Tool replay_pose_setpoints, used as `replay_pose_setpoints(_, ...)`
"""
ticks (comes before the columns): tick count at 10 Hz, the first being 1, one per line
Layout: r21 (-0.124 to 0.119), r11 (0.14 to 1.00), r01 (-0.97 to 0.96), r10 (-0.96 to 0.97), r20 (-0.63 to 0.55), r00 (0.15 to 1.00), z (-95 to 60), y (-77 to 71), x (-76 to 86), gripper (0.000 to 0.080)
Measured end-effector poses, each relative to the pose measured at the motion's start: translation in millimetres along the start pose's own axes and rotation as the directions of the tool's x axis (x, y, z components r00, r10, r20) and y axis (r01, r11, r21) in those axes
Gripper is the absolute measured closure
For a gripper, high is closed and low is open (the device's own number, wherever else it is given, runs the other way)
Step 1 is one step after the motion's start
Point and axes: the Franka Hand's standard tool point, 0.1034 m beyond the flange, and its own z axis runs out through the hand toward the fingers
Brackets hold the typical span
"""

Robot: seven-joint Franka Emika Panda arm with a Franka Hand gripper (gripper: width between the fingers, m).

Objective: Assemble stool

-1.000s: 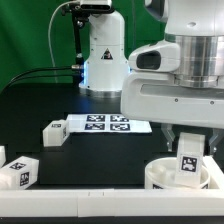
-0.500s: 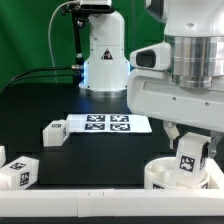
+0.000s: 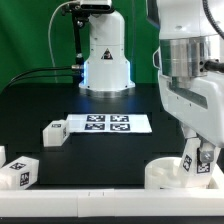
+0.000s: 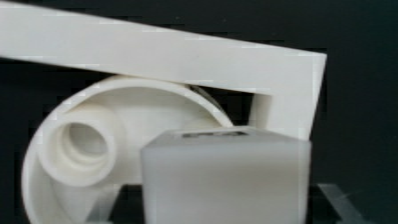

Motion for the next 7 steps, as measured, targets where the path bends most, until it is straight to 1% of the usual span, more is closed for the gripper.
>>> replay_pose_setpoints(2, 0.004, 0.990, -0.140, 0.140, 0.008, 0.990, -0.3, -0.8, -0.9, 0.0465)
replay_pose_setpoints(3, 0.009, 0.934, -0.357, 0.356, 0.030, 0.934, -0.4, -1.8, -1.5, 0.0465)
replay_pose_setpoints(4, 0.000, 0.861, -0.508, 0.508, 0.044, 0.860, 0.5, -1.6, -4.4, 0.0465)
replay_pose_setpoints(5, 0.004, 0.828, -0.560, 0.559, 0.051, 0.827, 1.2, -2.7, -7.6, 0.0465)
replay_pose_setpoints(6, 0.010, 0.813, -0.582, 0.580, 0.068, 0.811, 1.6, -3.3, -9.0, 0.0465)
replay_pose_setpoints(7, 0.012, 0.827, -0.562, 0.560, 0.069, 0.826, 1.6, -3.0, -9.1, 0.0465)
